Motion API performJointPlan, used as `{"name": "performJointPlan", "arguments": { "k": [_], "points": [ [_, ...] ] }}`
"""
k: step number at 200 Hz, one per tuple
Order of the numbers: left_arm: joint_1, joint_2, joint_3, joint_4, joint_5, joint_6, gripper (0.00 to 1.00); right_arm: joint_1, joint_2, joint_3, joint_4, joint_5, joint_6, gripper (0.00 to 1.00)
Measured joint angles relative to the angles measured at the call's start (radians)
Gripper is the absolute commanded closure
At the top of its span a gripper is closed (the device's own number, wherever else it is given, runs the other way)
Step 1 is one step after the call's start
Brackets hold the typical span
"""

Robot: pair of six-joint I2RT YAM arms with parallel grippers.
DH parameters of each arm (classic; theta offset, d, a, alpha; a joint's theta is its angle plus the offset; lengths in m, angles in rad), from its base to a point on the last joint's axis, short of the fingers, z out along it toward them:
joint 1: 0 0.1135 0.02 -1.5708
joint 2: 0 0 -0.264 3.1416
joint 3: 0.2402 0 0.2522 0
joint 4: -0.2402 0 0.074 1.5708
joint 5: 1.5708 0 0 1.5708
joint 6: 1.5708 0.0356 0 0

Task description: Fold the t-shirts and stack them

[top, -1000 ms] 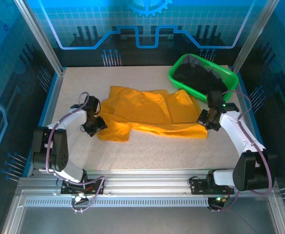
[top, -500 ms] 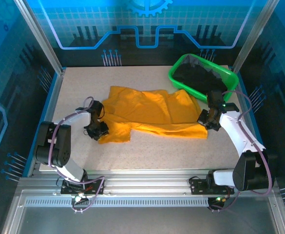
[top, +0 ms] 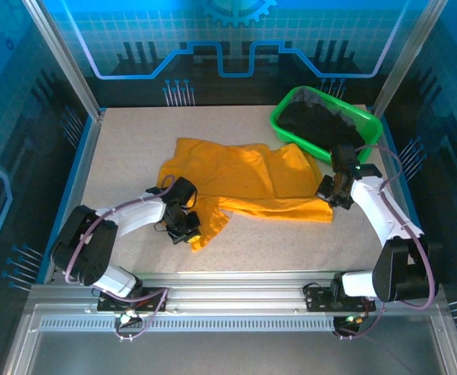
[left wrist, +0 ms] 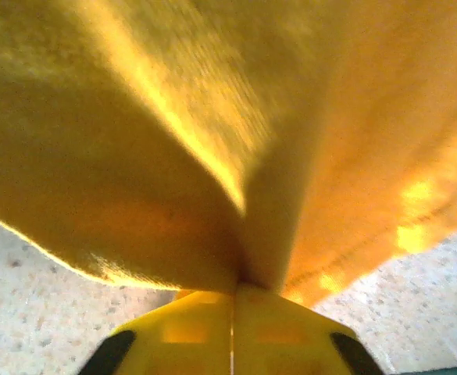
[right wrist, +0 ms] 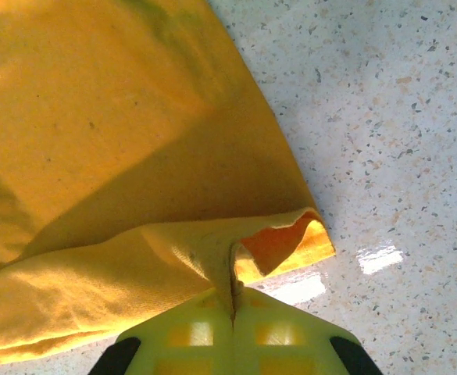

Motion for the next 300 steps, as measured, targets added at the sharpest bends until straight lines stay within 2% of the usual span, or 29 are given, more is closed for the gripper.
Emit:
{"name": "performJointPlan", "arguments": {
  "k": [10,35,58,81,116,138,158,172,206,241,285,300],
  "points": [
    [0.003,-0.039,0.013,-0.032,-0.006,-0.011,0.52,-0.002,0.006,0.005,0.0,0.0,0.0,1.0],
    [0.043,-0.127,0.094,-0.122,-0.043,-0.002,0.53,-0.004,0.014,0.02,0.001,0.001,0.0,1.0],
    [0.187,-0.183,0.139,-0.164,-0.078,0.035,0.55,-0.004,0.017,0.026,0.002,0.0,0.0,1.0],
    [0.337,-0.164,0.143,-0.187,-0.124,0.089,0.57,-0.004,0.019,0.029,0.005,-0.002,0.0,1.0],
    [0.433,-0.069,0.143,-0.173,-0.158,0.176,0.56,-0.004,0.019,0.031,0.007,-0.015,0.0,1.0],
    [0.448,-0.027,0.138,-0.152,-0.17,0.219,0.63,-0.004,0.019,0.031,0.007,-0.018,-0.001,1.0],
    [0.449,-0.024,0.116,-0.132,-0.175,0.241,0.65,-0.004,0.019,0.031,0.007,-0.019,-0.004,1.0],
    [0.449,-0.024,0.093,-0.119,-0.178,0.246,0.65,-0.004,0.019,0.031,0.007,-0.02,-0.004,1.0],
    [0.449,-0.013,0.059,-0.08,-0.178,0.255,0.56,-0.004,0.019,0.031,0.007,-0.02,-0.005,1.0],
    [0.449,0.013,0.052,-0.008,-0.177,0.266,0.56,-0.004,0.019,0.031,0.007,-0.023,-0.007,1.0],
    [0.446,0.065,0.026,0.073,-0.163,0.271,0.77,-0.004,0.018,0.031,0.007,-0.023,-0.007,1.0],
    [0.443,0.071,0.023,0.079,-0.164,0.268,0.89,-0.004,0.018,0.031,0.007,-0.024,-0.007,1.0]
  ]
}}
